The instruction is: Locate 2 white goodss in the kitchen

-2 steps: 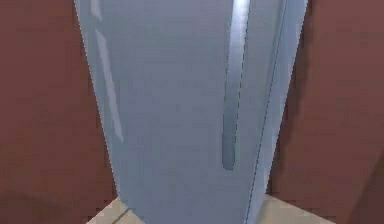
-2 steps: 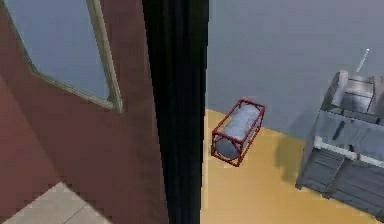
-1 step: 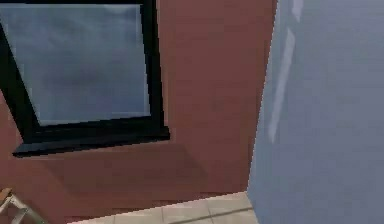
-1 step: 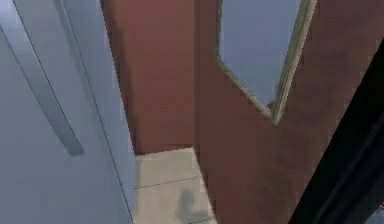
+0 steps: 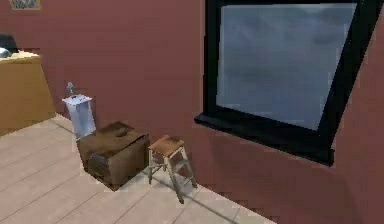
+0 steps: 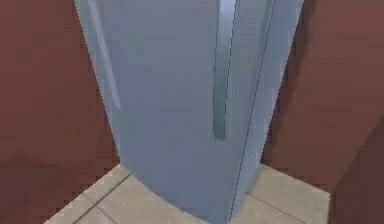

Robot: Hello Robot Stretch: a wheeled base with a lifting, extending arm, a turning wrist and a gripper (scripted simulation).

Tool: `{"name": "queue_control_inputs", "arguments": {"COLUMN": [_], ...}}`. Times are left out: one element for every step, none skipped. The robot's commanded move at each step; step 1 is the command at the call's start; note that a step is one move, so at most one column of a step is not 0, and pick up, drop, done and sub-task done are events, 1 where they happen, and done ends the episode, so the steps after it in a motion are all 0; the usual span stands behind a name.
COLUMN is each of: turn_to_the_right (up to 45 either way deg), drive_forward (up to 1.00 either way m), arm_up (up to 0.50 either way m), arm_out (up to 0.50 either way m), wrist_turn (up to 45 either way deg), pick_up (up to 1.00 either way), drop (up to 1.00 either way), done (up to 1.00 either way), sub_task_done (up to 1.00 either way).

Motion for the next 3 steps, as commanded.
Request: {"name": "queue_control_inputs", "arguments": {"turn_to_the_right": [-27.0,0.0,0.0], "drive_forward": [0.0,0.65,0.0], "arm_up": [0.0,0.0,0.0], "arm_out": [0.0,0.0,0.0], "wrist_turn": [0.0,0.0,0.0], "pick_up": [0.0,0.0,0.0], "drop": [0.0,0.0,0.0], "done": [0.0,0.0,1.0], "sub_task_done": [0.0,0.0,0.0]}}
